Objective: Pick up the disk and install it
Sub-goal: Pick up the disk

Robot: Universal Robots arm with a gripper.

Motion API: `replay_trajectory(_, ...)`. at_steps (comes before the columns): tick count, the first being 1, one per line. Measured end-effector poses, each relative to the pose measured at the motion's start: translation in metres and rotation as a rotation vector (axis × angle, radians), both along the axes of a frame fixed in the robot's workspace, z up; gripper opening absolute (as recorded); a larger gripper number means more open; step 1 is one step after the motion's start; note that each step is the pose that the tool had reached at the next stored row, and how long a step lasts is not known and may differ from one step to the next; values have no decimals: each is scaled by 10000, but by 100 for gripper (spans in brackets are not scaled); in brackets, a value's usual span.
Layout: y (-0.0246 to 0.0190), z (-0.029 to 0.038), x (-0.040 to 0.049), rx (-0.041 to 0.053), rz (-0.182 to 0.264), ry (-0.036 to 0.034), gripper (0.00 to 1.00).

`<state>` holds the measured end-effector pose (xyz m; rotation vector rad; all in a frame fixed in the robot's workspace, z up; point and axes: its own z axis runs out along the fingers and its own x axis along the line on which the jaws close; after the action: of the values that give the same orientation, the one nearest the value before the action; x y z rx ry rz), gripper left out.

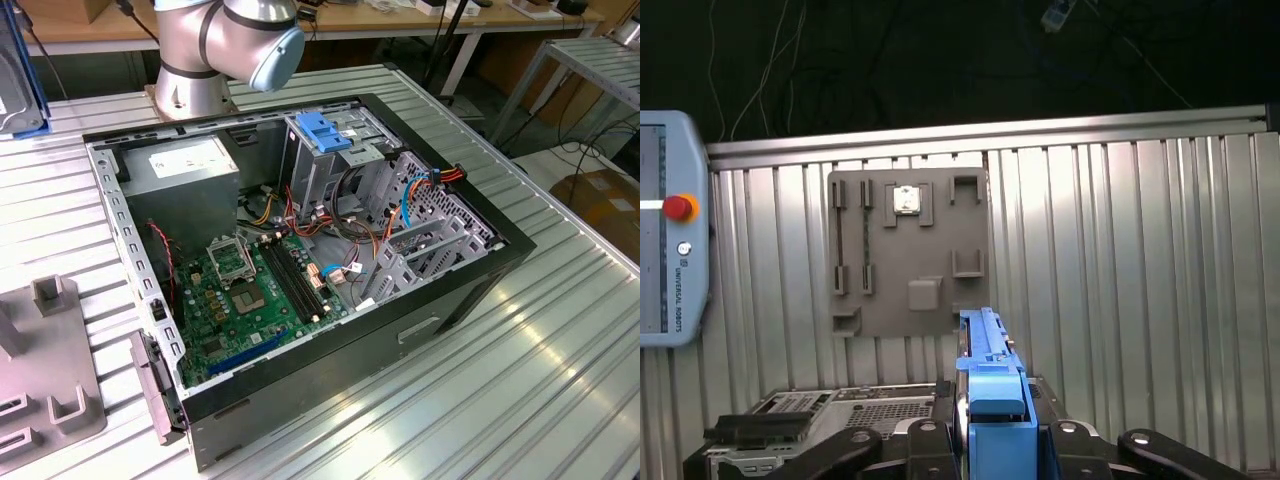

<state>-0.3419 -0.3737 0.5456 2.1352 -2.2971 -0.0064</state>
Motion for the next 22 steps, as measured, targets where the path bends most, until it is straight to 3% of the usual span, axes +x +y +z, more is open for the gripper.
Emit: replay_trajectory(22, -19, -18, 541, 1, 0, -1, 37)
